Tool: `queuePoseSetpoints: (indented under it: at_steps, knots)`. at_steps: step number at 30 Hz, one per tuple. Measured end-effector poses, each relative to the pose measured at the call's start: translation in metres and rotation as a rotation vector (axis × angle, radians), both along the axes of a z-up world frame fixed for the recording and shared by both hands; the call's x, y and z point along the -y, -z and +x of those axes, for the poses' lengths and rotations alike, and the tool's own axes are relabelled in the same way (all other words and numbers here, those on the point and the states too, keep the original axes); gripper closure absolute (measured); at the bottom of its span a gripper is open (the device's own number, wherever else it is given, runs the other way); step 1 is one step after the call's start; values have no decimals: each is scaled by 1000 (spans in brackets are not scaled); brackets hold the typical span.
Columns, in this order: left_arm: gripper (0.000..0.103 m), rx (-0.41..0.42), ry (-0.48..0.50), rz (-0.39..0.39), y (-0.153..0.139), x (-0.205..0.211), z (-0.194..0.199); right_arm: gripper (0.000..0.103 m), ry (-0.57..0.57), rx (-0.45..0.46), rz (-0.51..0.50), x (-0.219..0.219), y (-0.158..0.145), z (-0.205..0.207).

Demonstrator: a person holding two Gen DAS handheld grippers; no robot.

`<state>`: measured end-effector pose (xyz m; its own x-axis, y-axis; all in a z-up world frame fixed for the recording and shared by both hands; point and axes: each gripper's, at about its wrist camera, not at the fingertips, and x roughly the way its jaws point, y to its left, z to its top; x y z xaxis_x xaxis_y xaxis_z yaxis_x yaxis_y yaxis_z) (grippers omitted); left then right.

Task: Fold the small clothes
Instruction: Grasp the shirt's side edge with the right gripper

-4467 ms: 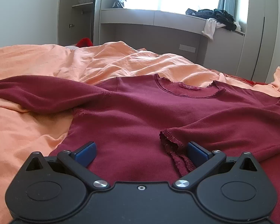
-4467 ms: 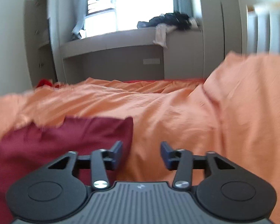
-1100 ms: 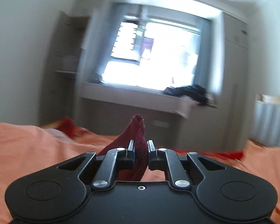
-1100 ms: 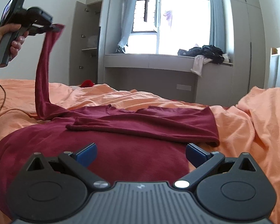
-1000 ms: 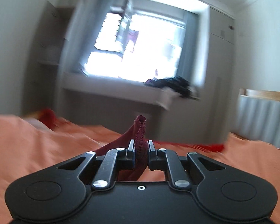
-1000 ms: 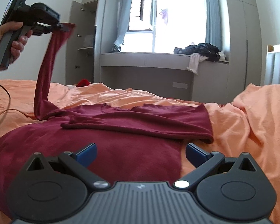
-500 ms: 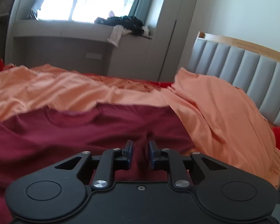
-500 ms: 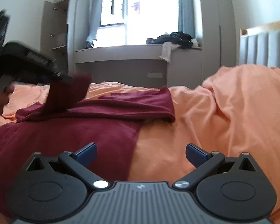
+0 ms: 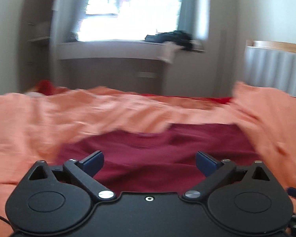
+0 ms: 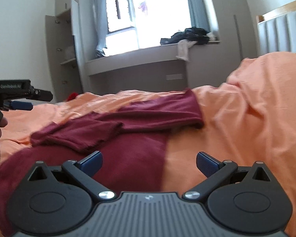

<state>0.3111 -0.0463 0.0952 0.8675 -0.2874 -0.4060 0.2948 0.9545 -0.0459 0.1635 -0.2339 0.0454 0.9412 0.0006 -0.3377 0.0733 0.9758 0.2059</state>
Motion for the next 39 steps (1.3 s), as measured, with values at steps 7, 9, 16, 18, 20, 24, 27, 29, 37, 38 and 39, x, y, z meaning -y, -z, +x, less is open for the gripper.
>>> queuePoseSetpoints:
  at_steps: [7,9,16,18,20,24,27,29,37,38,39]
  knots:
    - [1,-30,-265,132,-16,-83,43,2,-80,6,79,-15,-5,47]
    - [1,-62,-290,123,-10,-109,56,5,-83,-3,109,-18,-4,59]
    - [9,-204,-248,-86,37,-175,108,28,-50,-21,166,-24,2,81]
    - [11,-240,-233,-124,49,-179,119,48,-38,-22,161,-27,3,84]
    - [14,-265,-203,-148,60,-177,128,54,-35,-22,172,-28,4,89]
    - [17,-320,-166,-188,73,-171,144,76,-29,-17,193,-29,5,90]
    - [28,-370,-160,-192,80,-167,154,93,-25,-12,205,-28,7,88]
    - [43,-406,-140,-193,85,-164,159,95,-24,-13,211,-28,8,87]
    - [88,-445,-91,-188,89,-158,158,97,-30,-18,208,-30,5,90]
    - [90,-434,-103,-200,86,-160,156,98,-31,-17,205,-30,4,89]
    - [91,-412,-121,-208,82,-160,153,99,-28,-11,200,-31,3,88]
